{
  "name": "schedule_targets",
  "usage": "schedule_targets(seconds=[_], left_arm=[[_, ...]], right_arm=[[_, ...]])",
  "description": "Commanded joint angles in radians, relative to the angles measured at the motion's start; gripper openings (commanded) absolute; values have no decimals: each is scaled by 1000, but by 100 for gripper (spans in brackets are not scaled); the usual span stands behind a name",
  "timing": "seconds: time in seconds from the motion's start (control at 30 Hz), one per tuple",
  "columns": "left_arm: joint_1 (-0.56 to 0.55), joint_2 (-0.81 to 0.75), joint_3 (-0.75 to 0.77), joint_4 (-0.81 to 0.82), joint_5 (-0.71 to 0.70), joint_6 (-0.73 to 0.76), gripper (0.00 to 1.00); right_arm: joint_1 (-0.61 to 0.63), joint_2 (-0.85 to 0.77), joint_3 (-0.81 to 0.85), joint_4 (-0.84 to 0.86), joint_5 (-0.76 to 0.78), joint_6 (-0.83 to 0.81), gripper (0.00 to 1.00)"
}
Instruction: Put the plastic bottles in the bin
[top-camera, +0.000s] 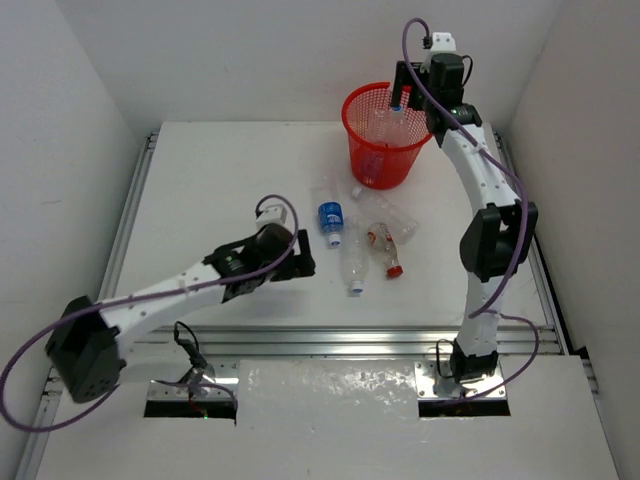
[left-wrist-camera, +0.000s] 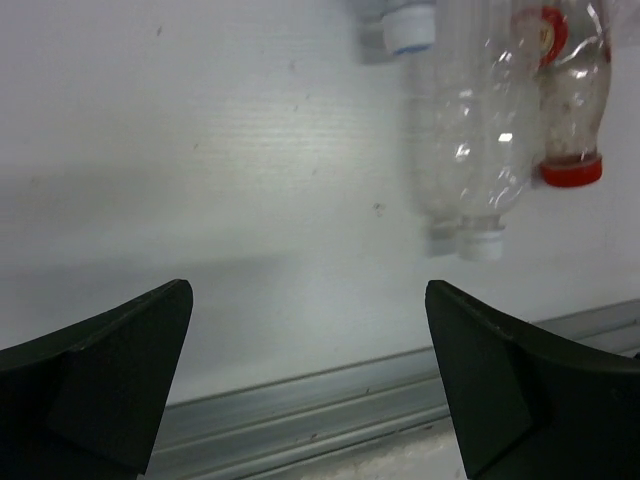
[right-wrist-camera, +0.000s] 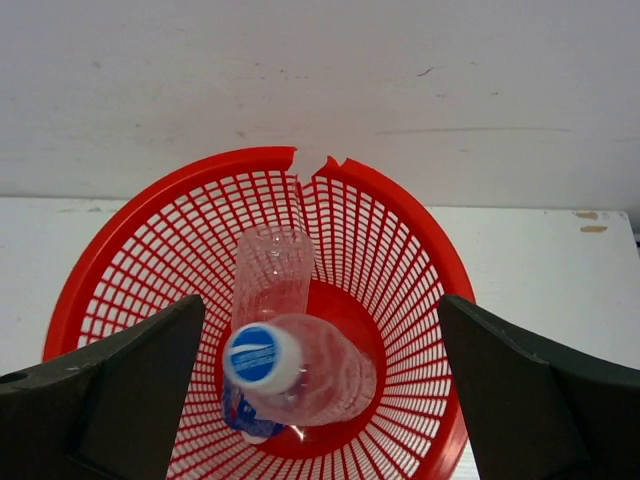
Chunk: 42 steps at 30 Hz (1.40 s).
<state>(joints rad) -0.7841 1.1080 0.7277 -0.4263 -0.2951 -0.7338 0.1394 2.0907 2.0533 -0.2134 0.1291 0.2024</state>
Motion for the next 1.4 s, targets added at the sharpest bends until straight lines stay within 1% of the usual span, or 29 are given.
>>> schedule_targets(seconds=[0.0,0.03,0.1,0.13,0.17,0.2,0.23,0.3,0.33,0.4,0.43,0.5,0.57,0.6,0.63,0.67,0.73,0.83,0.9,1.03,1.07,1.1,1.13,1.17,1.2,1.27,1.3,1.33,1.37], left_arm=[[58,166,166,107,-20,24,99],[78,246,195,110,17,27,99],[115,314,277,127,16,37,97],[123,372,304,130,16,49,97],[138,400,361,133,16,57,96],[143,426,389,133,13,63,96],[152,475,430,158,25,91,93],[163,524,472,164,40,112,90],[169,574,495,164,65,126,88],[183,624,561,161,77,129,85],[184,668,579,162,95,134,84],[187,734,642,164,115,137,82],[189,782,703,159,125,143,81],[190,811,734,137,101,133,80],[194,870,765,114,93,129,78],[195,895,812,86,87,125,73],[198,949,834,90,85,113,73],[204,1009,872,66,34,90,65],[210,1035,877,49,-21,56,62],[230,1040,822,58,-29,45,61],[238,1038,813,60,-29,48,56],[241,1033,784,60,-27,48,48],[250,1023,761,61,-27,50,32],[255,983,733,69,-36,51,27],[261,957,655,105,-41,53,21],[270,865,575,133,-44,71,18],[275,836,502,144,-44,80,11],[278,799,466,150,-61,105,0],[276,726,431,158,-70,114,0]], right_arm=[[0,-139,27,-35,-14,21,99],[2,-156,33,-64,-10,32,99],[0,-231,7,-165,0,92,99],[2,-268,-65,-196,-18,112,99],[2,-358,-117,-234,-87,132,99],[2,-409,-184,-241,-121,170,99],[5,-514,-340,-224,-200,186,99],[11,-616,-497,-187,-267,210,99],[20,-659,-631,-173,-291,219,99],[31,-769,-743,-132,-350,230,99],[38,-797,-824,-127,-362,233,99],[48,-874,-921,-110,-384,244,99],[52,-909,-961,-107,-401,249,99],[55,-941,-979,-110,-414,250,99],[57,-957,-1011,-113,-424,250,99],[58,-972,-1024,-113,-434,253,99],[63,-1012,-1055,-113,-456,261,99],[69,-1038,-1056,-139,-470,259,99],[75,-1048,-1055,-147,-477,252,99],[92,-1058,-1042,-164,-484,244,99],[101,-1052,-1042,-164,-487,239,99],[109,-1046,-1041,-164,-490,236,99],[120,-1038,-1039,-165,-490,235,99],[141,-1020,-1038,-164,-493,229,99],[153,-1011,-1041,-159,-490,226,99],[176,-985,-1044,-153,-482,230,99],[181,-979,-1047,-147,-490,235,99],[183,-972,-1053,-132,-500,248,99],[193,-969,-1062,-121,-523,255,99]])
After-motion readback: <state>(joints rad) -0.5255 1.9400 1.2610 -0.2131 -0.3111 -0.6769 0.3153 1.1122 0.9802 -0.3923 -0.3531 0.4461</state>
